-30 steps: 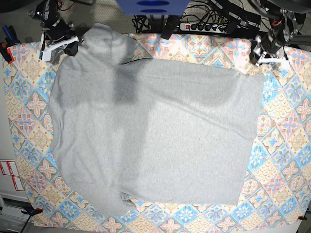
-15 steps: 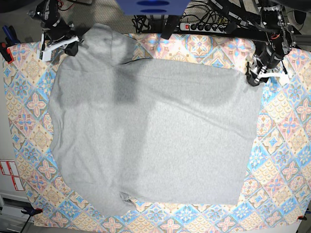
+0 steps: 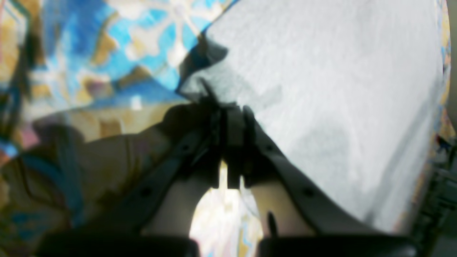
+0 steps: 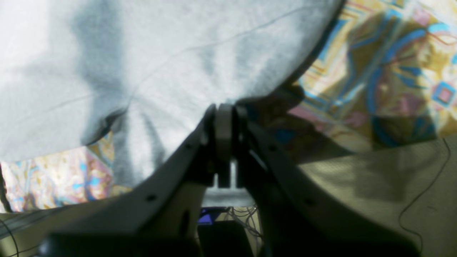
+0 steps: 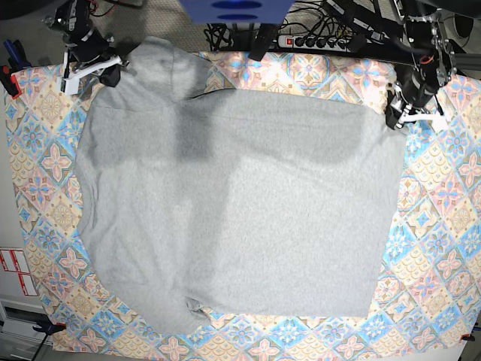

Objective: Fold the T-shirt properly
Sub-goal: 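Lift the grasped corners and pull them toward the arms' bases, then fold the collar edge over toward the hem with both grippers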

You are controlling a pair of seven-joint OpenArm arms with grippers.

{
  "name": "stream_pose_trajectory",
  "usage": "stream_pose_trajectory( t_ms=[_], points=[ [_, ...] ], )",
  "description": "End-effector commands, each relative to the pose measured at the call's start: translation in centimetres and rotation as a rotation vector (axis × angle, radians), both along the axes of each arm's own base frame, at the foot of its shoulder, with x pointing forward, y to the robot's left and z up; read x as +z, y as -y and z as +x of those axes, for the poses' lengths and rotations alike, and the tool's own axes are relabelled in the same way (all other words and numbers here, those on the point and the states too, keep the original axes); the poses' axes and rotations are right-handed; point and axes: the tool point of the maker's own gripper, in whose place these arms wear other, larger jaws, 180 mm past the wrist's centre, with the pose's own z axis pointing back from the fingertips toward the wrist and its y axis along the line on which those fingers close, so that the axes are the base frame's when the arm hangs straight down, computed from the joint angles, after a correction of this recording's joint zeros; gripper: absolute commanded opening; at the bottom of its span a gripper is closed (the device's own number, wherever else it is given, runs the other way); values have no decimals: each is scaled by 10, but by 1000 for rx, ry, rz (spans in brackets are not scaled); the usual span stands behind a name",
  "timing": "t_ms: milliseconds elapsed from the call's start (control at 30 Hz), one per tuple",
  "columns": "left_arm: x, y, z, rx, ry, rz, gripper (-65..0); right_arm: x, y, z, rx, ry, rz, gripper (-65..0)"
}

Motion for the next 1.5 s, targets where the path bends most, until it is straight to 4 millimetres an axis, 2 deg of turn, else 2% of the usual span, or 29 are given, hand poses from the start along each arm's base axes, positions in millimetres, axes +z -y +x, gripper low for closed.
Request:
stream_pose_trajectory(
  t_ms=[0,167,300,500,567,767,933,1067,1200,1367,1467],
  points=[
    [-3,-1,-20,-39,-67,3,-650,6,3,2,6,23,-10,-650],
    [14,-1,-40,-75,-58,36,-650,6,5,2,3,22,-13,-650],
    [36,-20,-55,-37,-33,88,-650,6,5,1,2,21,-15,-650],
    [63,-38,-48,-7,28,147,-650,7,5,2,1,26,-16,-650],
    [69,-40,-33,1,67,151,-650,10,5,12,2,52,-17,-650],
    [89,-38,15,4,180,150,-650,36,3,80,6,213,-11,-650],
    [107,-38,48,9,264,151,-650,53,4,117,3,302,-8,-650],
    [121,-31,77,-5,326,146,-650,53,8,143,-20,332,12,-650],
    [131,-34,97,-19,350,200,-650,46,12,163,-46,337,38,-650],
    [106,-33,114,-1,290,166,-650,36,13,188,-78,334,80,-650],
    [92,-35,120,18,260,141,-650,37,14,204,-90,346,99,-650]
  ],
)
